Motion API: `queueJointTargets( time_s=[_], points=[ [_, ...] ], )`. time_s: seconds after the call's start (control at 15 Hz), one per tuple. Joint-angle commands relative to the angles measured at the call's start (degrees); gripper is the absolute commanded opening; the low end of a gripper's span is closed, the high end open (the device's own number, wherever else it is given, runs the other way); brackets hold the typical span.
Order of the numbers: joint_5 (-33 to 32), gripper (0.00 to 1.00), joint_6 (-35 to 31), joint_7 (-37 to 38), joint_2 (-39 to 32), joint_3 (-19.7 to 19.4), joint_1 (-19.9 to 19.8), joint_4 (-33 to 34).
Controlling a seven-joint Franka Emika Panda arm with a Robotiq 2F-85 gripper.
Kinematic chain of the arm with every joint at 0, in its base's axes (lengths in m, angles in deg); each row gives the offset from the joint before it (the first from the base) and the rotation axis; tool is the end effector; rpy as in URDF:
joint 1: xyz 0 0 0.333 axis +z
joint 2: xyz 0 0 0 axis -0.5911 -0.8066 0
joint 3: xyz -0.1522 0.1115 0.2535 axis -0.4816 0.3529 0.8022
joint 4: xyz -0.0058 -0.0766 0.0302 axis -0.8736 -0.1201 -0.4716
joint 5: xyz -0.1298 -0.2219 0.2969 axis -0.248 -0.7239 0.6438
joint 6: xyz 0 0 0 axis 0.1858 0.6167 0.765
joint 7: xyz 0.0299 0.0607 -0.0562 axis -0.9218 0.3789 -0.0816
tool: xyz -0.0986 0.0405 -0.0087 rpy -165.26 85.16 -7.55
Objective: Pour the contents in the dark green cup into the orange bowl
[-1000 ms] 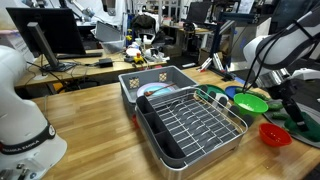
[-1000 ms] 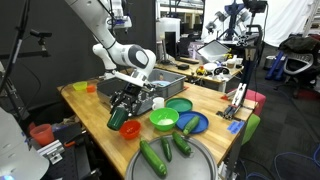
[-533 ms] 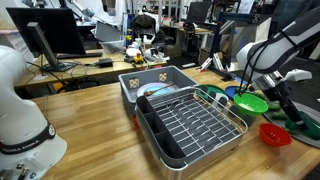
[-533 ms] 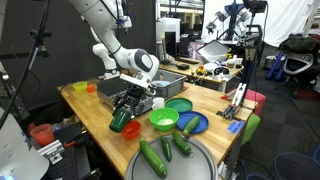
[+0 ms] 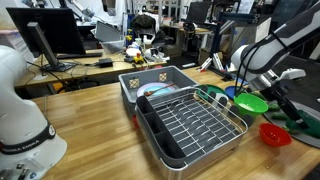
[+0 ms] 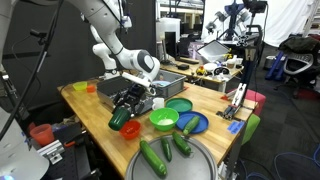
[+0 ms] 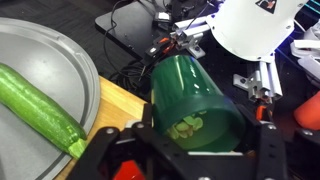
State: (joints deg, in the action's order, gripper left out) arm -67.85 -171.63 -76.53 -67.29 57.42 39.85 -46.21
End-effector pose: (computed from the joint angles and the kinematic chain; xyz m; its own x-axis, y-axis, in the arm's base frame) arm 0.4812 0.0482 0.1682 0.3165 0.5258 -0.7896 0.5489 -0.7804 -0.2996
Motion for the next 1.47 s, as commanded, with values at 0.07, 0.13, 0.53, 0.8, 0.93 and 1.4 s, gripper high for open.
queueJointTargets(
  time_s=[0.07, 0.13, 0.53, 0.8, 0.93, 1.4],
  points=[
    [-2.01, 0.53, 3.82, 1.01, -2.56, 0.57, 0.00, 3.33],
    [-2.30, 0.53, 4.53, 0.95, -3.07, 0.60, 0.05, 3.96],
    [-3.67, 0.53, 9.31, 0.69, -5.98, 1.02, 0.64, 7.40],
    [-4.32, 0.53, 11.47, 0.67, -7.91, 1.57, 1.06, 9.27],
    [-4.41, 0.53, 12.32, 0.65, -8.68, 1.82, 1.26, 9.91],
    [-4.59, 0.53, 15.28, 0.74, -11.01, 2.55, 1.48, 11.48]
  ],
)
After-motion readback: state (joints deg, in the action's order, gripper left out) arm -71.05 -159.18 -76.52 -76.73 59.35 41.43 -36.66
